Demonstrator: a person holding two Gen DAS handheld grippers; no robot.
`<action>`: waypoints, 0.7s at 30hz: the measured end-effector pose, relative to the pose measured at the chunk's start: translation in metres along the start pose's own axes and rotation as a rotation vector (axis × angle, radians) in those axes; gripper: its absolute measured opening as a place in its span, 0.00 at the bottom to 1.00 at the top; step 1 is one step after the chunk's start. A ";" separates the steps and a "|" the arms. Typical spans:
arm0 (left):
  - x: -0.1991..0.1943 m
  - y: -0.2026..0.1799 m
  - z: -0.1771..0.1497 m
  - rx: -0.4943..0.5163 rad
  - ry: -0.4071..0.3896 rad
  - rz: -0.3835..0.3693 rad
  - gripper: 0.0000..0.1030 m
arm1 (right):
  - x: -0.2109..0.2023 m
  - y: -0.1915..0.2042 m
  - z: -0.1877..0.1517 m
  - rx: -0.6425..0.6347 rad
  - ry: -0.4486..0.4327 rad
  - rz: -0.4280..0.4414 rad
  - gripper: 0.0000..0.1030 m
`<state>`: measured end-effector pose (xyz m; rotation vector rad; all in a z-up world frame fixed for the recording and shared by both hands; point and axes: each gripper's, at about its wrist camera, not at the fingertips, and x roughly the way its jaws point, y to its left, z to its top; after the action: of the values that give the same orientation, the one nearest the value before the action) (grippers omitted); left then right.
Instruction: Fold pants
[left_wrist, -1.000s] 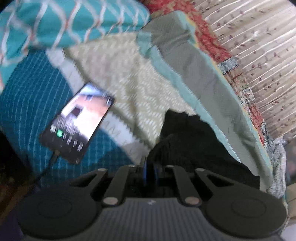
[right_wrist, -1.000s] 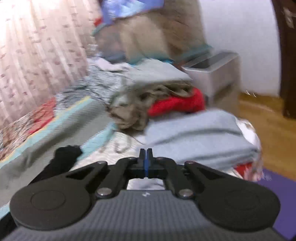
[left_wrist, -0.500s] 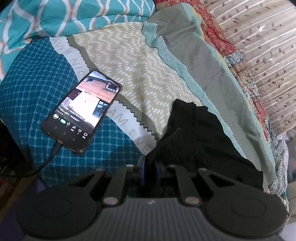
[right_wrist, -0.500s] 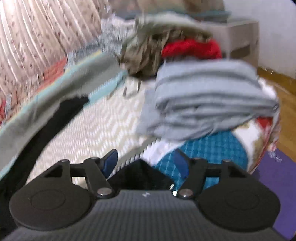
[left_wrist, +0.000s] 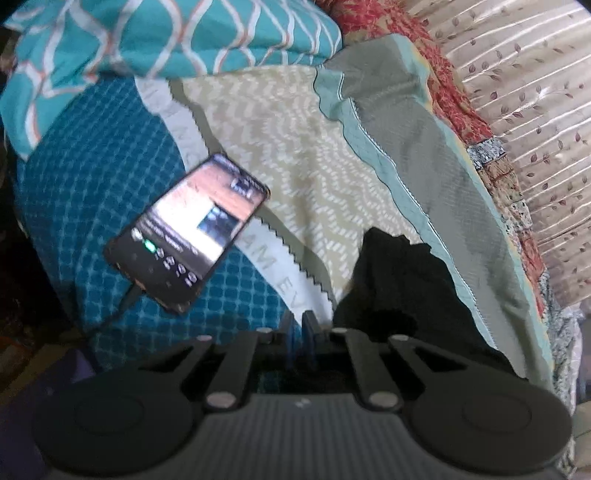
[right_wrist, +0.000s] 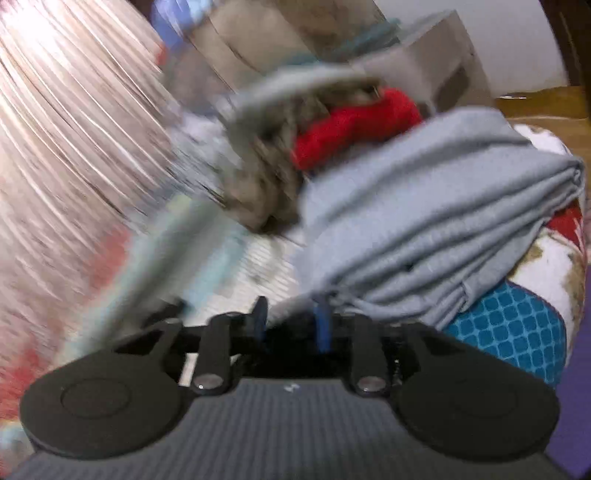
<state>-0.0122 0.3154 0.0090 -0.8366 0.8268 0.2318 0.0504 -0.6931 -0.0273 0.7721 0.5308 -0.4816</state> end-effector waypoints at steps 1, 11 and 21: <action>0.000 0.000 -0.002 0.005 0.006 -0.015 0.07 | 0.006 -0.001 -0.001 -0.029 0.049 -0.014 0.45; 0.008 -0.016 -0.016 0.087 0.059 -0.063 0.55 | -0.097 -0.051 -0.040 0.048 0.021 0.044 0.53; -0.002 -0.031 -0.034 0.143 0.059 -0.160 0.38 | -0.053 -0.034 -0.059 0.061 0.142 0.088 0.05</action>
<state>-0.0179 0.2701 0.0149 -0.7733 0.8176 0.0066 -0.0262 -0.6583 -0.0484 0.8890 0.6134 -0.3649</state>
